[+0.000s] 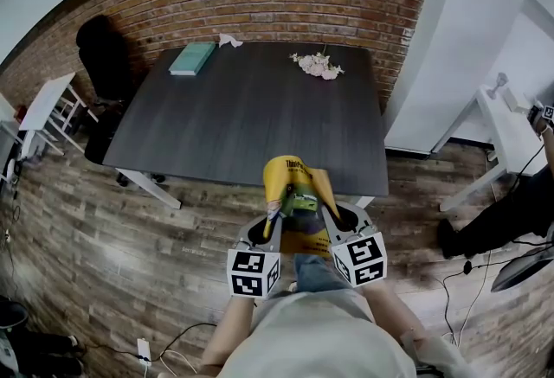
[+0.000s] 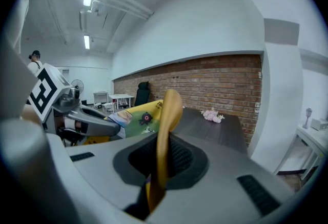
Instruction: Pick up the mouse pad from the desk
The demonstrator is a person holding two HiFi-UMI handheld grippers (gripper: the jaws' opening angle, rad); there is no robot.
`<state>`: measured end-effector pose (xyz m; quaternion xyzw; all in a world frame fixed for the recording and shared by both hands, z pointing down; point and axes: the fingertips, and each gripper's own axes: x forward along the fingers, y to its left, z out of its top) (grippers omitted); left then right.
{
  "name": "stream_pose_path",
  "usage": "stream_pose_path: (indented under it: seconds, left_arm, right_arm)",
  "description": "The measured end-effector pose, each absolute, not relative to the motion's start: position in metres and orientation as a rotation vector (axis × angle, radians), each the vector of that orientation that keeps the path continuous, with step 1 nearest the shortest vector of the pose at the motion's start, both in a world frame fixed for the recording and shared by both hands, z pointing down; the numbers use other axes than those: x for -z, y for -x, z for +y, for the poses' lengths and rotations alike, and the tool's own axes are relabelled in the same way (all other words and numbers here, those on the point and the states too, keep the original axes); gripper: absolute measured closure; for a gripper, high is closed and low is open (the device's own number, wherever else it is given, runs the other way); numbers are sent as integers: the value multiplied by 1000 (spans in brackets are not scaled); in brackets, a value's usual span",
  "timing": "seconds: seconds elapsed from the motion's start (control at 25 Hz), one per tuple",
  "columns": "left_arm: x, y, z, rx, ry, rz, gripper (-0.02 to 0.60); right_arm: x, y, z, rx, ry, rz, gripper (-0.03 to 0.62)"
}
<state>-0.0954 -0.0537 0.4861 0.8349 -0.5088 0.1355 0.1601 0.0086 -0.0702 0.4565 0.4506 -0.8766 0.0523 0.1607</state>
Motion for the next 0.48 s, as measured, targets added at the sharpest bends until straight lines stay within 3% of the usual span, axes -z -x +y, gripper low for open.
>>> stream_pose_path:
  seconds: [0.48]
  left_arm:
    - [-487, 95, -67, -391, -2390, -1443, 543]
  right_arm:
    - [-459, -9, -84, -170, -1288, -2514, 571]
